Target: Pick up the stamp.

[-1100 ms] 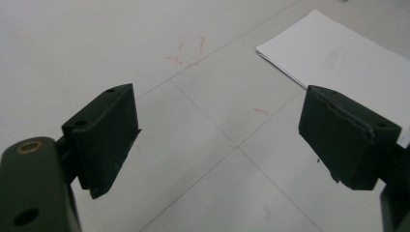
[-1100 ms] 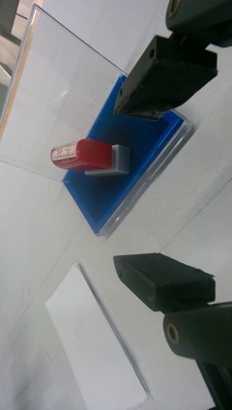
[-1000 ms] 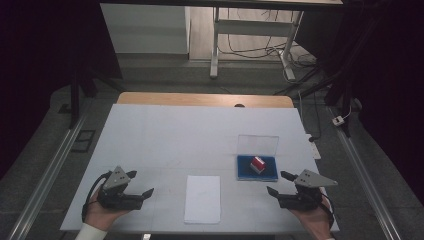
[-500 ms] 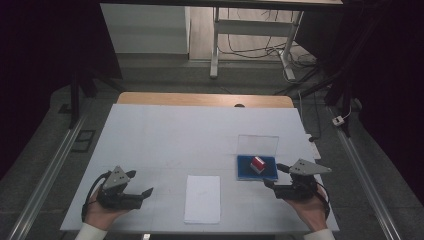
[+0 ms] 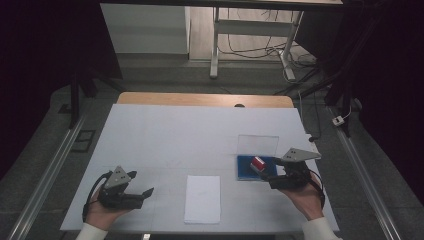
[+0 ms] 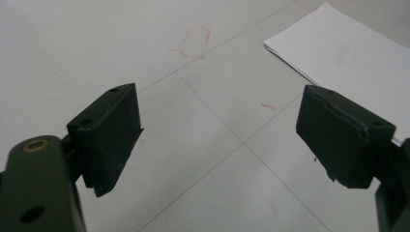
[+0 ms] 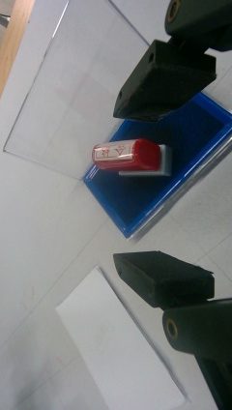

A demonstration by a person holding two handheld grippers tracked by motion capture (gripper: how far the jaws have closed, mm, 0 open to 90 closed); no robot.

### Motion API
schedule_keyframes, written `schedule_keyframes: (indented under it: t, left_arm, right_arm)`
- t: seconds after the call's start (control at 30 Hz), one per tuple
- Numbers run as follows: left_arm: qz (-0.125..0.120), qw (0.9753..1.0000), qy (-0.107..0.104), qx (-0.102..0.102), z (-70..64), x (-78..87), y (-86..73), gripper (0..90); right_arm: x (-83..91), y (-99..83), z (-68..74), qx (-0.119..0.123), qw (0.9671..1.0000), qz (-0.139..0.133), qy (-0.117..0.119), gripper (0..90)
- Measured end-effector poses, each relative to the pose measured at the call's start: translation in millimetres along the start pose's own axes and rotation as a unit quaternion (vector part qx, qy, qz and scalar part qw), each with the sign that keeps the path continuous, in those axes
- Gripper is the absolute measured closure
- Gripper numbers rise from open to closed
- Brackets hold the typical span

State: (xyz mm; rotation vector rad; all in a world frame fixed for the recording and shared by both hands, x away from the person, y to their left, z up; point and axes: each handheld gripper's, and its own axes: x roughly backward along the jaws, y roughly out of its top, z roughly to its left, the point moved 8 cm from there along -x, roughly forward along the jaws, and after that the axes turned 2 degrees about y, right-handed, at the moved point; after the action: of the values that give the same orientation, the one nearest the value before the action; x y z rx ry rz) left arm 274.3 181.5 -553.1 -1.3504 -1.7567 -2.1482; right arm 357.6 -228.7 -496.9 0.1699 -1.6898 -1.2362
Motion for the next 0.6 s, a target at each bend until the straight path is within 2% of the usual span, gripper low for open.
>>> schedule_keyframes:
  t: [0.23,0.43,0.6]
  left_arm:
    - [0.003,1.0,0.001,0.001,0.5,-1.4,-1.2,16.7]
    - [0.007,1.0,0.003,0.003,0.8,-2.1,-2.3,16.9]
    - [0.008,1.0,0.003,0.004,1.2,-2.8,-3.0,17.1]
  right_arm:
    - [-10.4,8.8,-3.2,-0.011,0.9999,0.01,-0.002,27.5]
    - [-28.0,10.0,-9.6,-0.016,0.9988,0.042,-0.018,28.3]
    - [-33.6,8.7,-15.9,-0.024,0.998,0.049,-0.03,29.4]
